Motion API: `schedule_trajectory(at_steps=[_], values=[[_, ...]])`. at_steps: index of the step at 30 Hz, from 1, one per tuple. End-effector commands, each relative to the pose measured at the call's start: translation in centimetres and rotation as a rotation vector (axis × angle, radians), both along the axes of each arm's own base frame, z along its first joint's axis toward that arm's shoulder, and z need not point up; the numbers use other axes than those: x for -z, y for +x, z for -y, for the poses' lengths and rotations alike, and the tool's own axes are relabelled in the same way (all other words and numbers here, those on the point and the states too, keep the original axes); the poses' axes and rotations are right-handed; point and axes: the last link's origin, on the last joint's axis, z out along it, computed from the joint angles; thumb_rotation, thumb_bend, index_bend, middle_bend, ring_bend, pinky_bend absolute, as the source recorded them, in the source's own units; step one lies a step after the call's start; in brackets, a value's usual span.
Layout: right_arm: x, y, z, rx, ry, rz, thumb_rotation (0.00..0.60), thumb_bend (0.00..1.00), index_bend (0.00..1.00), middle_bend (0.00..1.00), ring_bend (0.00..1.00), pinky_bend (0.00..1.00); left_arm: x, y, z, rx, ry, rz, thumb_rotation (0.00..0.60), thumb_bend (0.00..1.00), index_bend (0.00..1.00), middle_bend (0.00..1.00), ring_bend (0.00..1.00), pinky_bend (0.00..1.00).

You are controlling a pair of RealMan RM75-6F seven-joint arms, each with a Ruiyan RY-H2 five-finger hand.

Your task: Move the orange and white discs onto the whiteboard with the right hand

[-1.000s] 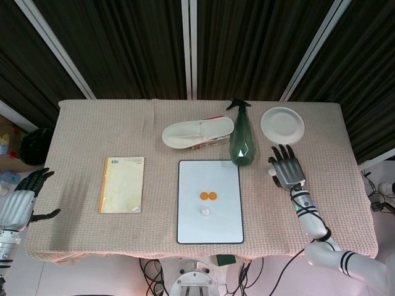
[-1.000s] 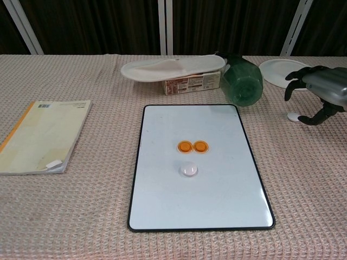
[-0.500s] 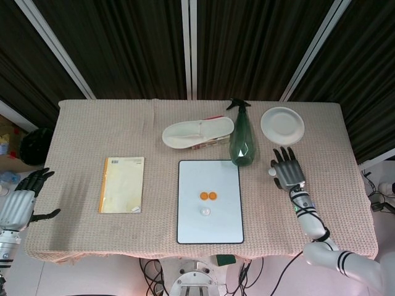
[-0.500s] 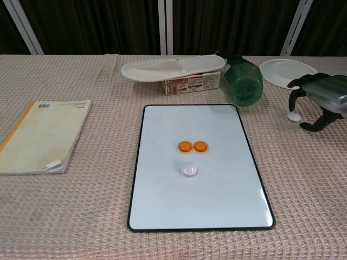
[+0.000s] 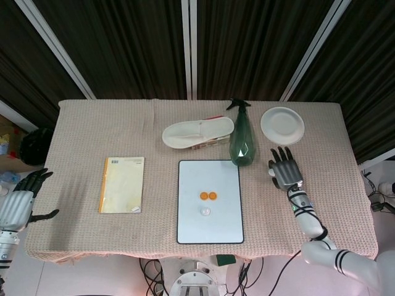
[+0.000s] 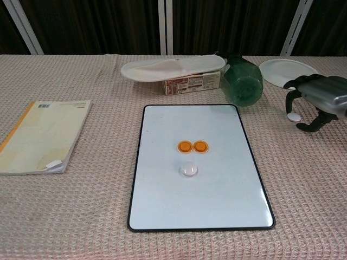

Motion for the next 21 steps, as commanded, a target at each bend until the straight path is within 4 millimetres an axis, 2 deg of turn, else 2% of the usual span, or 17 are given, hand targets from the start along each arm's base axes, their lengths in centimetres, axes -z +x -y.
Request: schedule_trajectory(at_steps=[1, 15, 18, 21], values=[[0.0, 0.0, 0.1, 0.0, -0.002, -0.001, 0.6, 0.33, 0.44, 0.06, 0.0, 0.0, 0.0, -0.1, 0.1, -0.005, -0.007, -0.001, 0.6, 0.0, 0.14, 0.09, 0.09, 0.17], [-0.7, 0.3, -0.1, -0.022, -0.054, 0.049, 0.6, 0.37, 0.56, 0.08, 0.0, 0.0, -0.1, 0.0, 0.0, -0.006, -0.01, -0.002, 0.6, 0.0, 0.14, 0.09, 0.09, 0.17], [-1.4, 0.9, -0.8, -0.067, -0.065, 0.079, 0.6, 0.37, 0.57, 0.08, 0.0, 0.0, -0.2, 0.0, 0.0, -0.007, -0.009, -0.004, 0.6, 0.0, 0.14, 0.09, 0.09, 0.17], [-2.3, 2.3, -2.0, -0.155, -0.067, 0.121, 0.6, 0.37, 0.57, 0.08, 0.0, 0.0, -0.2, 0.0, 0.0, -0.006, -0.006, -0.003, 0.6, 0.0, 0.14, 0.09, 0.09, 0.17]])
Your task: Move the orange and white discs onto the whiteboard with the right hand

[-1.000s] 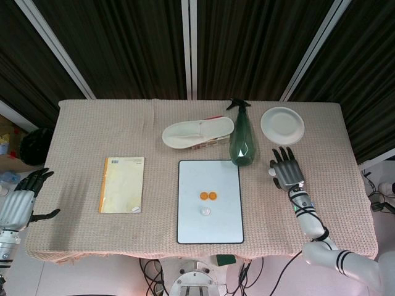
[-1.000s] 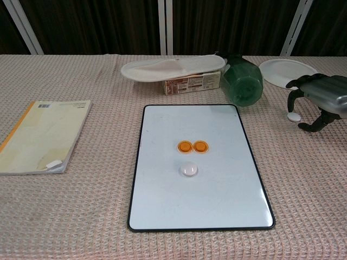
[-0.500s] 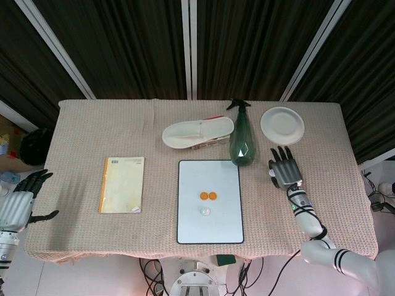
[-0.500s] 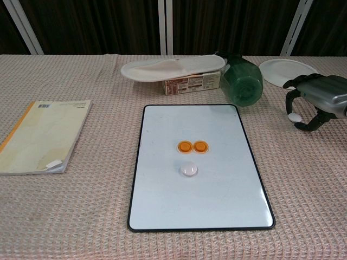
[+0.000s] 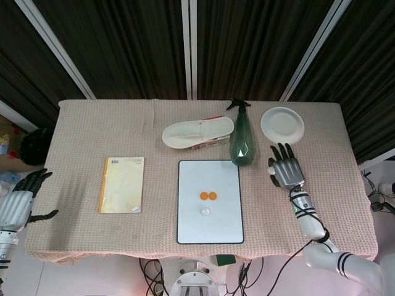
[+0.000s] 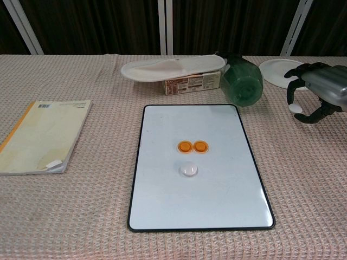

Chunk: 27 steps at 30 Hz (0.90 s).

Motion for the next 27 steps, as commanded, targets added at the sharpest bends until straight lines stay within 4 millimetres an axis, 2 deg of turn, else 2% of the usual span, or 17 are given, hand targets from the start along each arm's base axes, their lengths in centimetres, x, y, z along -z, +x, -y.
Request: schedule_trajectory(at_steps=[1, 6, 11, 19, 27], values=[[-1.1, 1.6, -1.7, -0.104, -0.001, 0.055, 0.6, 0.37, 0.58, 0.08, 0.0, 0.0, 0.0, 0.0, 0.0, 0.001, 0.002, 0.001, 0.6, 0.0, 0.14, 0.09, 0.09, 0.17], [-1.4, 4.4, -4.5, -0.248, 0.074, 0.135, 0.6, 0.37, 0.59, 0.08, 0.0, 0.0, 0.1, 0.2, 0.0, 0.005, 0.004, 0.004, 0.6, 0.0, 0.14, 0.09, 0.09, 0.17], [0.3, 6.4, -6.8, -0.333, 0.187, 0.142, 0.6, 0.37, 0.59, 0.08, 0.0, 0.0, -0.3, 0.2, 0.0, 0.01, 0.018, 0.003, 0.6, 0.0, 0.14, 0.09, 0.09, 0.17], [4.3, 8.9, -8.4, -0.383, 0.308, 0.092, 0.6, 0.37, 0.59, 0.08, 0.0, 0.0, -0.5, 0.2, 0.0, 0.01, 0.026, 0.002, 0.6, 0.0, 0.14, 0.09, 0.09, 0.17], [6.8, 10.7, -8.9, -0.404, 0.345, 0.029, 0.6, 0.37, 0.59, 0.08, 0.0, 0.0, -0.5, 0.1, 0.0, 0.006, 0.026, 0.007, 0.6, 0.0, 0.14, 0.09, 0.09, 0.17]])
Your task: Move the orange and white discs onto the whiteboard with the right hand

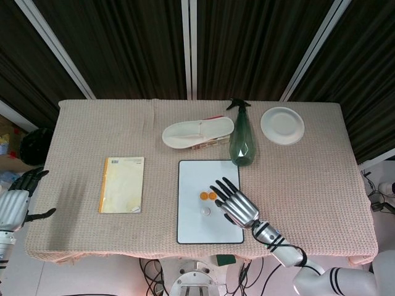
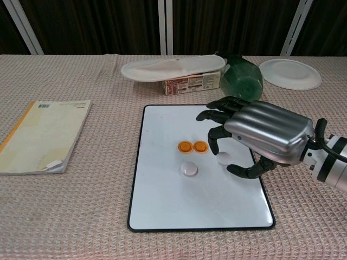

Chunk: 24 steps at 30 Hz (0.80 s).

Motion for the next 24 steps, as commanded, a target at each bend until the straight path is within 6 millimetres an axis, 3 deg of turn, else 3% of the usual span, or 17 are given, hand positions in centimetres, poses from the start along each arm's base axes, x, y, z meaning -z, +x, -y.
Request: schedule_trajectory(at_steps=[1, 24], values=[[1.0, 0.9, -0.1, -0.002, 0.018, -0.019, 0.6, 0.37, 0.59, 0.08, 0.0, 0.0, 0.0, -0.1, 0.0, 0.0, 0.001, 0.002, 0.6, 0.0, 0.14, 0.09, 0.09, 0.17], [2.6, 1.9, 0.0, -0.003, 0.03, -0.077, 0.6, 0.37, 0.59, 0.08, 0.0, 0.0, -0.1, -0.4, 0.0, 0.014, 0.016, 0.015, 0.6, 0.0, 0.14, 0.09, 0.09, 0.17]])
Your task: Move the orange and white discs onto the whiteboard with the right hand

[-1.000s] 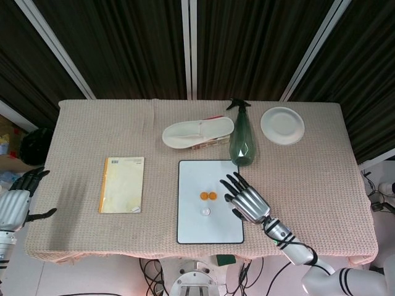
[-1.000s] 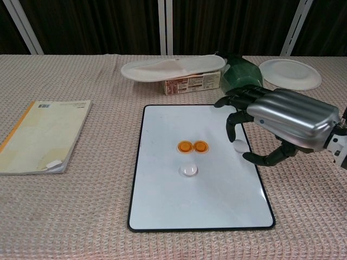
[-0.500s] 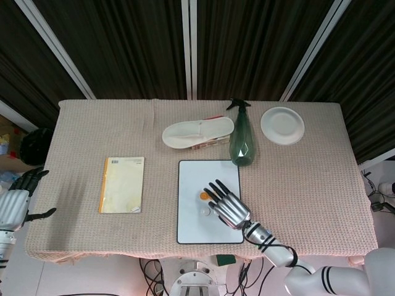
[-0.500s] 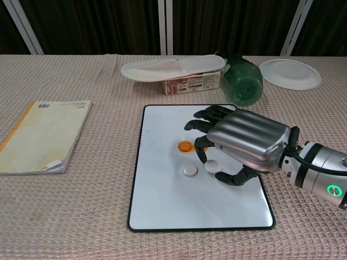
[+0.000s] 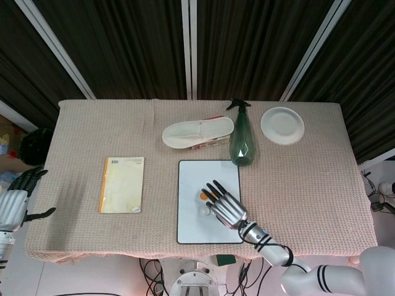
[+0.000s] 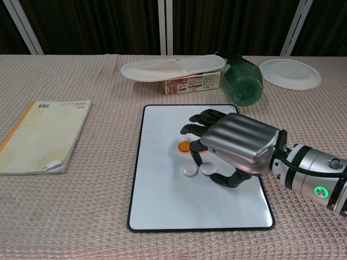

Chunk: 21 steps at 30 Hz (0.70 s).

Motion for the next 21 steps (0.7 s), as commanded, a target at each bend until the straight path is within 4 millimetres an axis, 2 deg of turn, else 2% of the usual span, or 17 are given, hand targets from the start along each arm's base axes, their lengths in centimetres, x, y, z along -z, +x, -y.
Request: schedule_trajectory(at_steps=[1, 21], values=[[0.06, 0.05, 0.04, -0.001, 0.0, -0.001, 0.6, 0.37, 0.59, 0.08, 0.0, 0.0, -0.02, -0.02, 0.01, 0.0, 0.0, 0.0, 0.6, 0.0, 0.14, 0.09, 0.09, 0.17], [0.3, 0.54, -0.19, -0.013, 0.011, -0.008, 0.6, 0.35, 0.54, 0.07, 0.0, 0.0, -0.04, -0.24, 0.11, -0.004, -0.002, 0.001, 0.6, 0.0, 0.14, 0.09, 0.09, 0.17]])
